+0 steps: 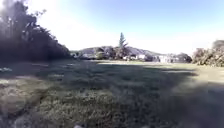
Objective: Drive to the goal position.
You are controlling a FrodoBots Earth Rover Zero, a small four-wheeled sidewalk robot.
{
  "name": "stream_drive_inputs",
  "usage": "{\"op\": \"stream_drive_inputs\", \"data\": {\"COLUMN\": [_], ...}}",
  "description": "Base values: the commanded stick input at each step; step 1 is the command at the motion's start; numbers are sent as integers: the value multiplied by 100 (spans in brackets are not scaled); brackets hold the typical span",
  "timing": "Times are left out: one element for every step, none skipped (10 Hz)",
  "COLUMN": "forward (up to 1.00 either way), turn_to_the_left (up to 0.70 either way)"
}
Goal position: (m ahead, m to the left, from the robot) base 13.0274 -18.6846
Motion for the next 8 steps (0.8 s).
{"op": "stream_drive_inputs", "data": {"forward": [100, 100, 100, 100, 100, 100, 100, 100], "turn_to_the_left": [0, 0, 0, 0, 0, 0, 0, 0]}}
